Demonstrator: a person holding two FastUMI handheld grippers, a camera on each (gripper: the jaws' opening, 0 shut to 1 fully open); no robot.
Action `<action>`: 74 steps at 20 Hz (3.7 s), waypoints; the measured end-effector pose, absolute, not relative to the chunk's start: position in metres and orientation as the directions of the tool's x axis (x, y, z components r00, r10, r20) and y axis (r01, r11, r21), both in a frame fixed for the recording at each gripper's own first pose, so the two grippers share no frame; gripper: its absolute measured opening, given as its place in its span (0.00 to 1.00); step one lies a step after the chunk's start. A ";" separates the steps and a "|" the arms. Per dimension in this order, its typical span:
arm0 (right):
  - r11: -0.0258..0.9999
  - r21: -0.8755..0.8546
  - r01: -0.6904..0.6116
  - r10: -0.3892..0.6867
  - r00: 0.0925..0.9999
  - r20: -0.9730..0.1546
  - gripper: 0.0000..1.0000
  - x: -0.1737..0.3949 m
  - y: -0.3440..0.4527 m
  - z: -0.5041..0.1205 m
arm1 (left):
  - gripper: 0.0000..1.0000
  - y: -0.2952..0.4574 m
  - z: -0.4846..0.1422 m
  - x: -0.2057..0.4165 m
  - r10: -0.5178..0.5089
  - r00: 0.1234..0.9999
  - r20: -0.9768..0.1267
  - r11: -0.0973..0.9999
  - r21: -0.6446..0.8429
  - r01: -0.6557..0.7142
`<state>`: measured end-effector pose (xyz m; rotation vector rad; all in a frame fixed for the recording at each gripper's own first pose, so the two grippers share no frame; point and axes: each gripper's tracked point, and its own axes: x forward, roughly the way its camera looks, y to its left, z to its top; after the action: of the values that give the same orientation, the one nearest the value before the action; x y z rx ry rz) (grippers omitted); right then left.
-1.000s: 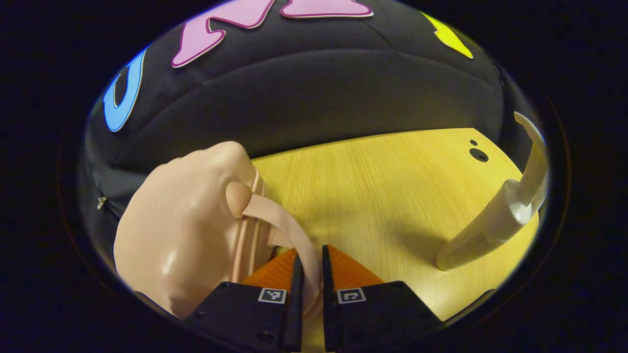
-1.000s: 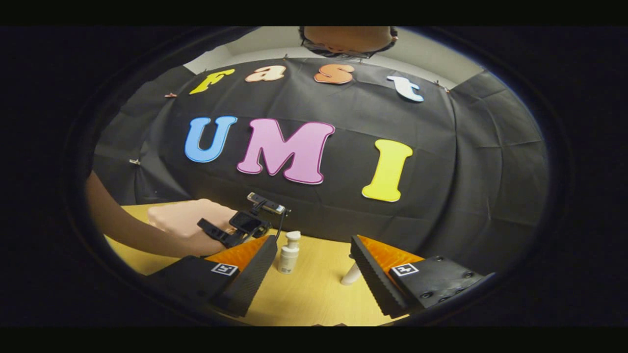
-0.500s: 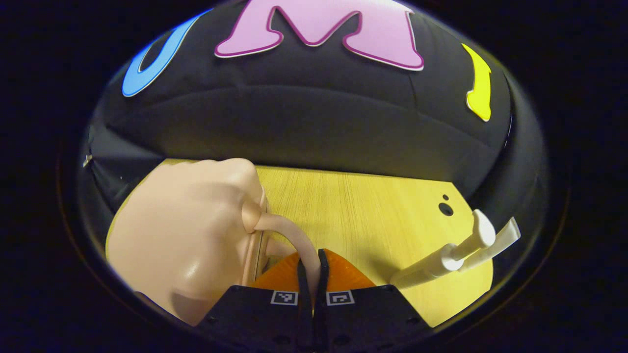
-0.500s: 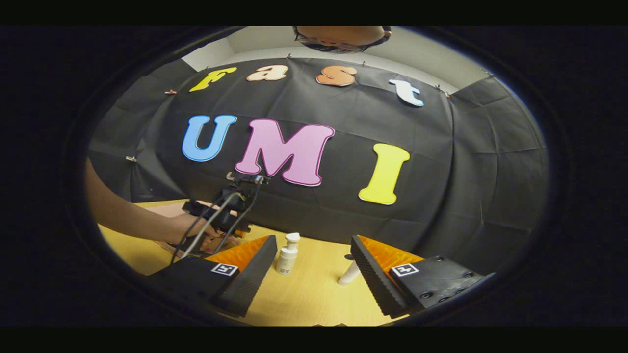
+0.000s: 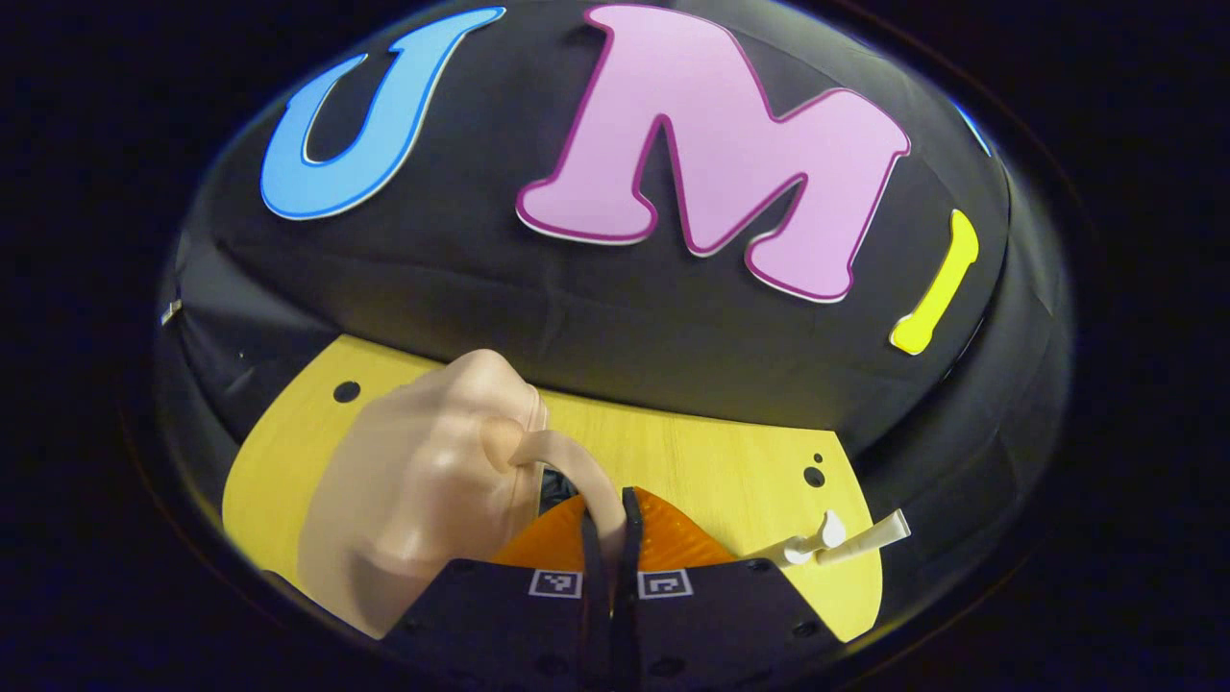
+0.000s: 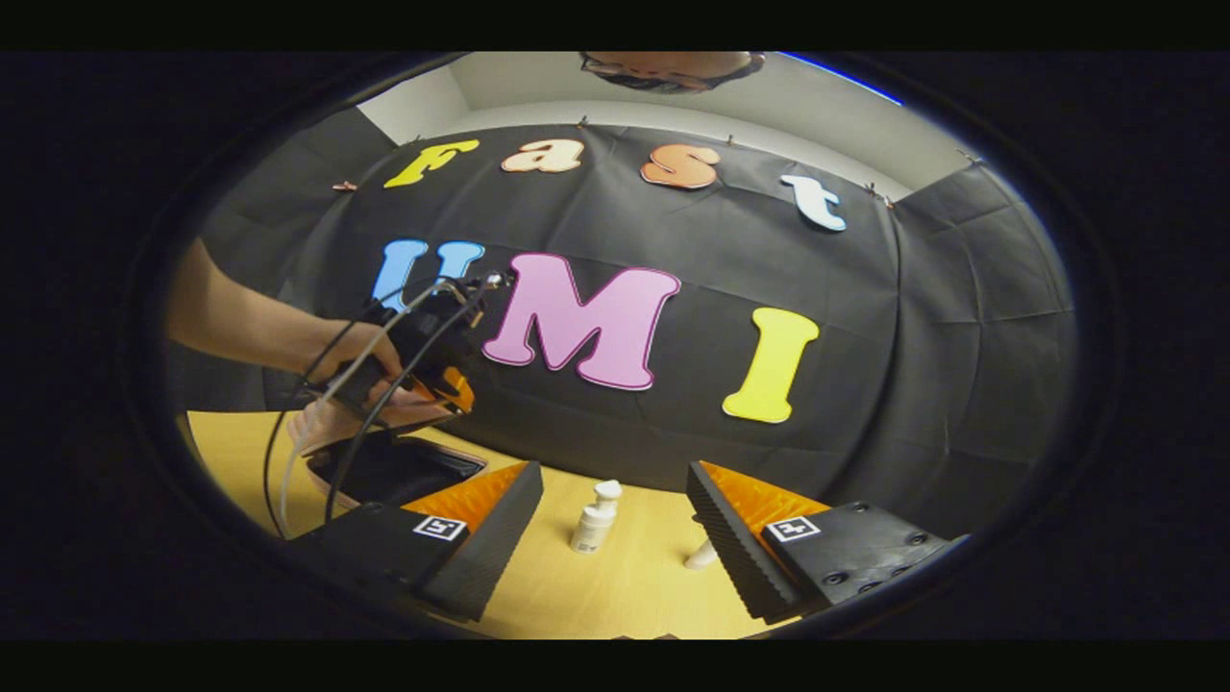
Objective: First open the suitcase, pack the skin care products into it, and then close the suitcase.
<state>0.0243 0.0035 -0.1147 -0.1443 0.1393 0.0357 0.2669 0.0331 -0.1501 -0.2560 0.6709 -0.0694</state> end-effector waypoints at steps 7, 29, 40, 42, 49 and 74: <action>0.991 -0.129 0.015 -0.034 0.989 -0.146 0.97 0.037 0.026 -0.100 | 0.06 0.184 -0.121 0.264 -0.031 0.783 -0.621 0.999 -0.038 0.009; 0.974 -0.200 0.103 -0.166 0.928 -0.334 0.97 0.030 0.105 -0.150 | 0.21 0.505 -0.344 0.246 -0.219 0.742 -0.634 0.899 -0.426 -0.099; 0.973 -0.174 0.152 -0.197 0.938 -0.285 0.97 0.038 0.089 -0.136 | 0.86 0.532 -0.268 0.201 0.167 0.828 -0.536 0.984 0.040 -0.172; 0.970 -0.177 0.168 -0.211 0.942 -0.262 0.97 0.040 0.070 -0.131 | 0.95 0.519 -0.232 0.192 0.229 0.849 -0.477 0.973 0.101 -0.206; 0.973 -0.144 0.180 -0.210 0.951 -0.226 0.96 0.056 -0.018 -0.135 | 0.96 0.364 -0.112 0.165 0.273 0.937 -0.217 0.959 -0.020 -0.284; 0.981 -0.063 0.185 -0.195 0.915 -0.352 0.97 0.097 -0.186 -0.333 | 0.96 -0.180 -0.260 0.187 -0.097 0.968 -0.233 0.988 -0.139 0.065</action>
<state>0.0974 -0.1855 -0.3326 -0.0283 0.3655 -0.1957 0.1871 -0.1802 -0.2600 -0.1306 0.2421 -0.0819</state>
